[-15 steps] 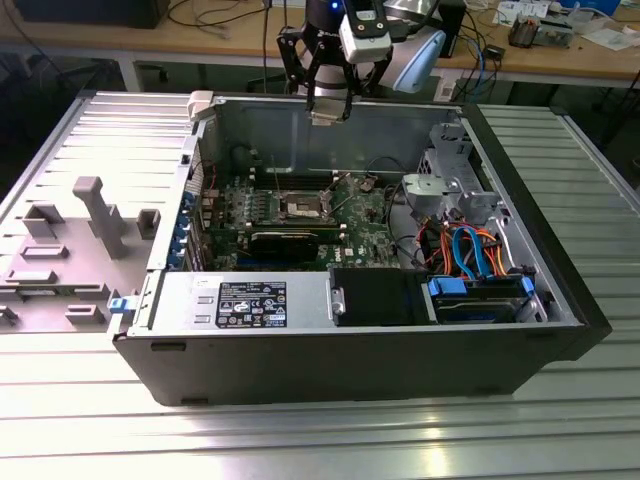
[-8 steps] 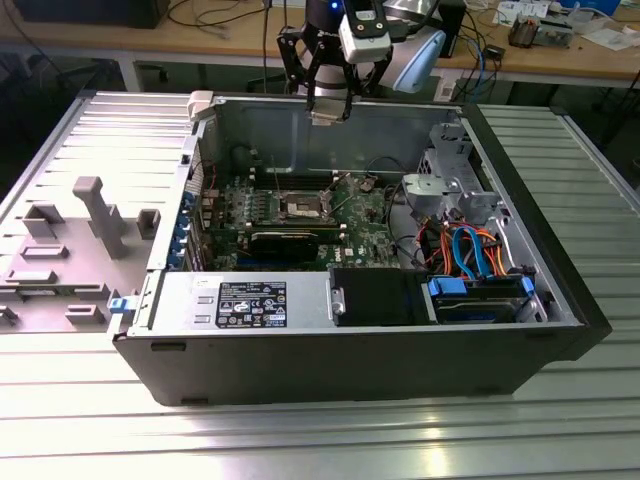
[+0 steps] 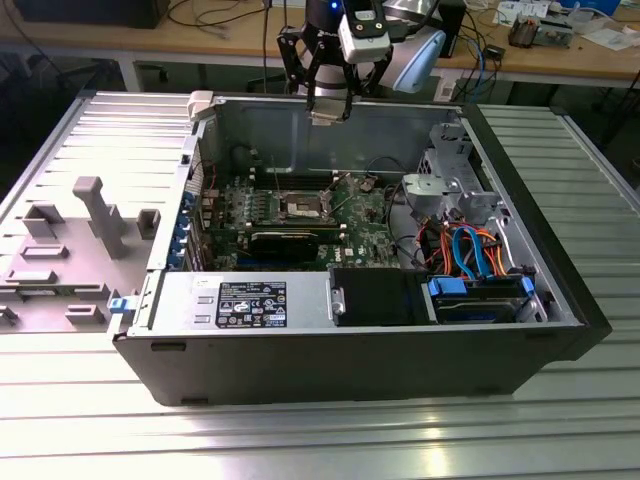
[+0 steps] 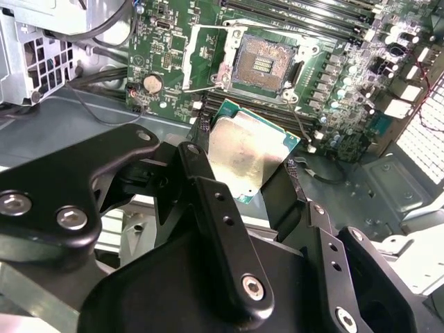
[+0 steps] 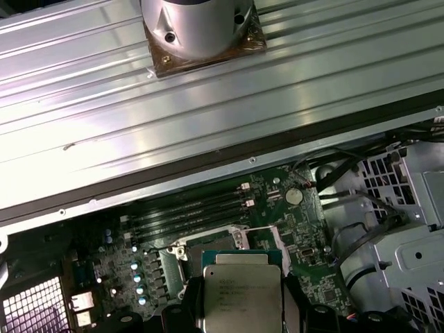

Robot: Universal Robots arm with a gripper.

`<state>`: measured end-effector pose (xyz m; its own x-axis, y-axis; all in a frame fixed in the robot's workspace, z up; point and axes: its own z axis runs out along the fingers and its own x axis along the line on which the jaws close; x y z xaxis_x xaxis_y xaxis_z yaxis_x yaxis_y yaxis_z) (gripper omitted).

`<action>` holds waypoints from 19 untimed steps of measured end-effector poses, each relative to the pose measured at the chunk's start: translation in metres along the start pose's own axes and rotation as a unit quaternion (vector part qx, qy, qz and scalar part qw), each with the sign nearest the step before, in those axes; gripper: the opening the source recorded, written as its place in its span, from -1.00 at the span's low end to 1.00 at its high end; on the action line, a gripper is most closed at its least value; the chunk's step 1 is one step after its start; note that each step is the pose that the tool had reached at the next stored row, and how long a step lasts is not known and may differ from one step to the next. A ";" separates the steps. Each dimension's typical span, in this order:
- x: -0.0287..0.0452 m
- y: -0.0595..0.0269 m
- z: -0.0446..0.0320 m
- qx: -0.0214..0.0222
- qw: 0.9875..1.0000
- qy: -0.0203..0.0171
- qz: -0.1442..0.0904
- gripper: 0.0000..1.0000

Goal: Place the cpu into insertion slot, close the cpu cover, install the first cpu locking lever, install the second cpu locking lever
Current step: 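Place the cpu into insertion slot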

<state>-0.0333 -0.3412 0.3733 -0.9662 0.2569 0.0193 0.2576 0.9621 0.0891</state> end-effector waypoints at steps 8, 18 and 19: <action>0.0001 0.0000 0.0000 0.000 1.000 -0.001 0.007 0.09; 0.0001 0.0000 0.0000 0.000 1.000 -0.001 0.015 0.09; 0.0001 0.0000 0.0000 0.000 1.000 -0.001 0.015 0.09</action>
<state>-0.0334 -0.3412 0.3733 -0.9579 0.2865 0.0193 0.2870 0.9538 0.0892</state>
